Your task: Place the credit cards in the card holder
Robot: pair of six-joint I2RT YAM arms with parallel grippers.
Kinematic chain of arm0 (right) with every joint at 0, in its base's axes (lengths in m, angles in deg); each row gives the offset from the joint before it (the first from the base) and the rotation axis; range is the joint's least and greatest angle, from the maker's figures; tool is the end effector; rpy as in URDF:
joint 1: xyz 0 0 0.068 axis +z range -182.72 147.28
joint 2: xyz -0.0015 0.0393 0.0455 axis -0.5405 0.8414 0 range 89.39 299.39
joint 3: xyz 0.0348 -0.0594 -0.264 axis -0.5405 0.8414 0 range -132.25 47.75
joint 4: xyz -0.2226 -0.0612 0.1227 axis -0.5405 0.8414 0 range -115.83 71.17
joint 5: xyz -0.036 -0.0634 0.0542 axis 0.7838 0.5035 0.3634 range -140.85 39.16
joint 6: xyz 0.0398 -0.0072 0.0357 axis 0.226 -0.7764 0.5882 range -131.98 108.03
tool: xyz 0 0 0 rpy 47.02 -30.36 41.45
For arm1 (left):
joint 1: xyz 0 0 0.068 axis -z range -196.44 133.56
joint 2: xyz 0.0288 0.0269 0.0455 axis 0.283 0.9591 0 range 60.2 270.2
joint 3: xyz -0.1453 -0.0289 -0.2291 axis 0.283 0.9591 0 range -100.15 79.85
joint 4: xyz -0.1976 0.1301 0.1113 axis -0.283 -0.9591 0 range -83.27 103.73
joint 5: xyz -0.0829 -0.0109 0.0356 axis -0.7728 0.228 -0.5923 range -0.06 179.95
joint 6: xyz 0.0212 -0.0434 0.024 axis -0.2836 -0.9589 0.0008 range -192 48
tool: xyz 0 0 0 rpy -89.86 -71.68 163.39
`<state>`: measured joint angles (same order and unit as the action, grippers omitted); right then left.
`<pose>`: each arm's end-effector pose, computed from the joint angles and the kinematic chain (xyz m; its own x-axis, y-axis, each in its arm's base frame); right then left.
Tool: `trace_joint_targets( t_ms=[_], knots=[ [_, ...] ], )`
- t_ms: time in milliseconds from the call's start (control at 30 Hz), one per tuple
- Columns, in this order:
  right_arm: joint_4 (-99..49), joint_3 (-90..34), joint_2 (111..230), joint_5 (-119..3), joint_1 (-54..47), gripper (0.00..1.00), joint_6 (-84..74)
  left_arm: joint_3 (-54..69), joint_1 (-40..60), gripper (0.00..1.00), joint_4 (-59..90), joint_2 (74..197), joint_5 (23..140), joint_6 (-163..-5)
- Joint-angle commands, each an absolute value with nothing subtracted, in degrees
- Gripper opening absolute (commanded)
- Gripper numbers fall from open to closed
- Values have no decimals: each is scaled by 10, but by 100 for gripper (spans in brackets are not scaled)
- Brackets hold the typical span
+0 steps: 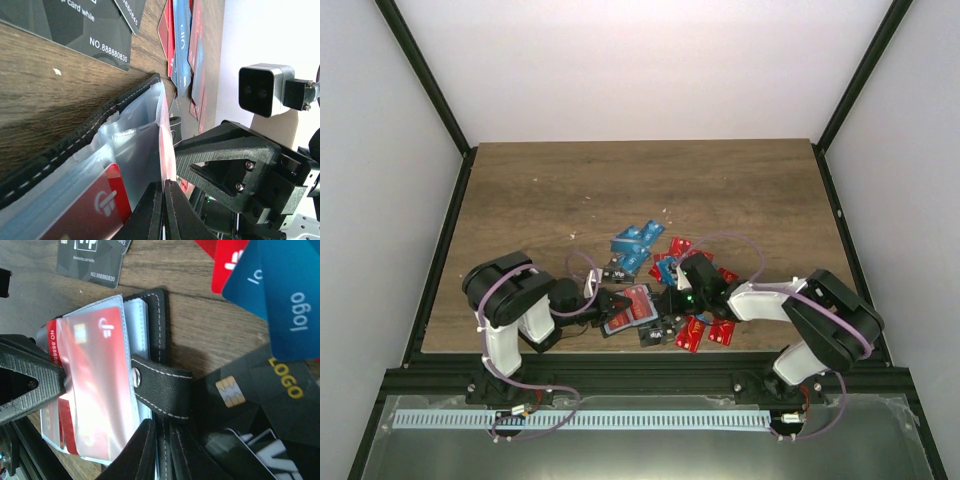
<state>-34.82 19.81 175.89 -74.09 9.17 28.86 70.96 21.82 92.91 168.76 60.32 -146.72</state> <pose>0.1781 0.1787 0.1180 -0.9545 -0.0489 -0.2942 -0.2377 0.7205 0.6514 0.1621 -0.1502 0.0755 -0.9424 -0.3248 -0.0800 -0.0274 0.3134 -0.9492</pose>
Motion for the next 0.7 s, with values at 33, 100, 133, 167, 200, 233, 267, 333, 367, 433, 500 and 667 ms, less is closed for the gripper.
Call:
trace_joint_targets(
  t_ms=[33,100,133,167,200,233,267,333,367,433,500,667],
  knots=[
    [-290,212,1725,-709,102,10,280,716,224,4,962,1679,600,-1468],
    [-286,212,1719,-714,102,9,271,717,226,4,942,1669,597,-1459],
    [-289,214,1717,-720,102,9,269,717,227,4,931,1664,597,-1453],
    [-292,215,1715,-727,103,9,267,717,227,4,917,1658,597,-1447],
    [-294,215,1715,-731,104,9,267,717,228,4,902,1652,598,-1441],
    [-297,215,1715,-733,105,9,267,717,229,4,888,1646,599,-1437],
    [-298,214,1717,-734,107,8,267,717,228,4,877,1640,602,-1434],
    [-302,212,1724,-737,112,6,269,717,229,4,857,1631,608,-1428],
    [-306,211,1730,-738,116,5,270,723,229,4,850,1630,611,-1426],
    [-313,209,1747,-739,126,4,275,728,229,4,852,1633,613,-1425],
    [-322,207,1761,-741,135,2,283,725,229,4,859,1640,618,-1429],
    [-340,204,1778,-744,151,1,299,703,238,4,872,1662,622,-1441]
  ],
)
